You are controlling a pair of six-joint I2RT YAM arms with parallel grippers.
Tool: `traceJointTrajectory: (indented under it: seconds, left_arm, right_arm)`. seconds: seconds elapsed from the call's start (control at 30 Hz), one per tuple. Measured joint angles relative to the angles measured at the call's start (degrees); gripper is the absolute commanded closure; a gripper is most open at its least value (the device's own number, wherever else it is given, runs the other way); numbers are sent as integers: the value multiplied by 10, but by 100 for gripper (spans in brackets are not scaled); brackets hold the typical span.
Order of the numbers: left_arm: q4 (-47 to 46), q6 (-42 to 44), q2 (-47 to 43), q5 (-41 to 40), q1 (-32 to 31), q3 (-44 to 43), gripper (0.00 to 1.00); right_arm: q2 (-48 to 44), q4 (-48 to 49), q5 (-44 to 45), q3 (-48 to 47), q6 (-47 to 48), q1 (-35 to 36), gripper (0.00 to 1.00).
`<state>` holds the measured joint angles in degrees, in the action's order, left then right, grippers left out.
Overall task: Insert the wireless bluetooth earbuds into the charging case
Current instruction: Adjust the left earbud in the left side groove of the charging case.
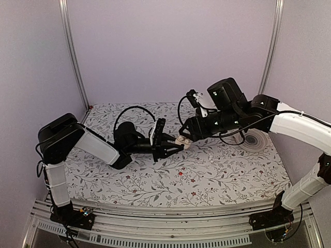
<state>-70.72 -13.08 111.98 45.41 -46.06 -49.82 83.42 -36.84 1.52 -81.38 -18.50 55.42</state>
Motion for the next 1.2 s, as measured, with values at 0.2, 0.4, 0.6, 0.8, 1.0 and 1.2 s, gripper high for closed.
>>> traceJointTrajectory:
  seconds: [0.2,0.4,0.6,0.8,1.0,1.2]
  left_arm:
    - [14,13,0,-26,0,0,100]
    - [28,25,-4,-42,0,0,100]
    - [31,36,-18,-50,-1,0,100]
    - [43,47,-23,-54,-2,0,100]
    - [55,53,-23,-55,-3,0,100]
    - [66,63,-26,-60,-4,0,100]
  right_arm:
    - [-7,-8,-22,-7,-42,0,60]
    - [-2,-15,-32,-9,-75,0,66]
    - [34,-24,-32,-31,-94,0,64]
    - [44,-30,-31,-39,-105,0,63]
    - [56,-33,-29,-60,-107,2,65]
    - [82,-48,-16,-83,-107,8,68]
